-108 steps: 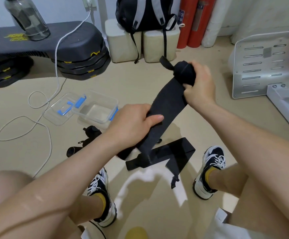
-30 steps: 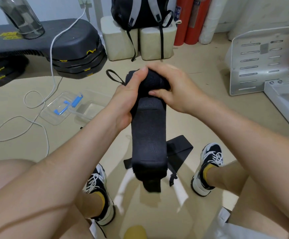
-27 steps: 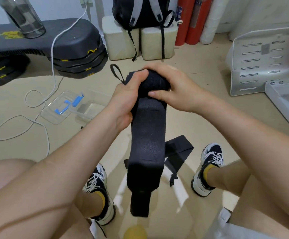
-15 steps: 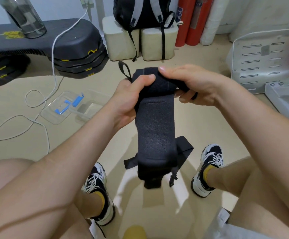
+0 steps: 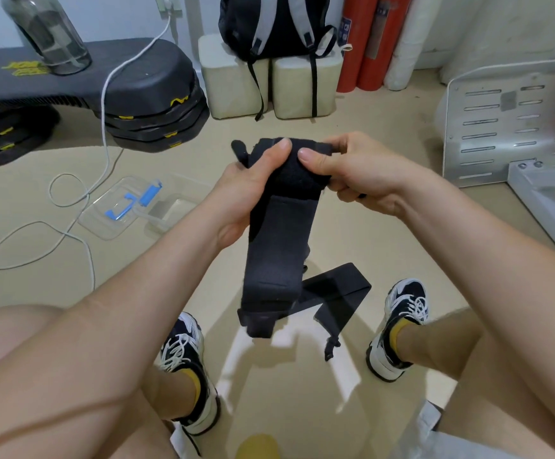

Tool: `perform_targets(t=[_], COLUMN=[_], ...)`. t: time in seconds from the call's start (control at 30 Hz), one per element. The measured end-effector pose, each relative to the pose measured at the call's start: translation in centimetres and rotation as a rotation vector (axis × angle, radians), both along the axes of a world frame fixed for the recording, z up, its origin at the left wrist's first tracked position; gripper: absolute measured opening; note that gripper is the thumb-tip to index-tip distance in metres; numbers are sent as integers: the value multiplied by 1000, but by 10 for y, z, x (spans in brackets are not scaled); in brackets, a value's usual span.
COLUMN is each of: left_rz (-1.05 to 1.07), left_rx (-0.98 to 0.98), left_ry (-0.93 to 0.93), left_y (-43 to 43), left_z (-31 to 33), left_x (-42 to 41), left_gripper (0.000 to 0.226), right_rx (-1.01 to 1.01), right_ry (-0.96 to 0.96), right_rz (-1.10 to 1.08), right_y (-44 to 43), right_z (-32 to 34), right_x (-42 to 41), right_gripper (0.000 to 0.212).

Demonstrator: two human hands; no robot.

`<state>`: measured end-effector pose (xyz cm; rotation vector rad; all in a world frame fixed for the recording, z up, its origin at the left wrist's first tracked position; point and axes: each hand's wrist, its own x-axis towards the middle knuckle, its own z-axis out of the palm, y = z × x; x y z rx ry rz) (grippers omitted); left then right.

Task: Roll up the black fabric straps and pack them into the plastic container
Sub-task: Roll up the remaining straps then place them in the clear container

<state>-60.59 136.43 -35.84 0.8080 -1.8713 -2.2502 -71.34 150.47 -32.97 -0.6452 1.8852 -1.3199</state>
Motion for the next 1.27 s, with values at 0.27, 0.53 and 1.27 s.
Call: perform_targets(t=[0.27, 0.53, 1.27], left_rz=[-4, 92, -75], left_rx=[45, 176, -44], left_ry=[26, 61, 190], left_y=[5, 3, -1], left_z=[2, 12, 6], left_x=[0, -5, -1], left_gripper=[30, 61, 43], right_rx=[-143, -178, 14], right_ry=[176, 734, -180], right_rz=[-124, -16, 90], right_y=[-5, -7, 2], right_z=[-4, -18, -2], right_x=[4, 10, -8], right_gripper=[21, 47, 48])
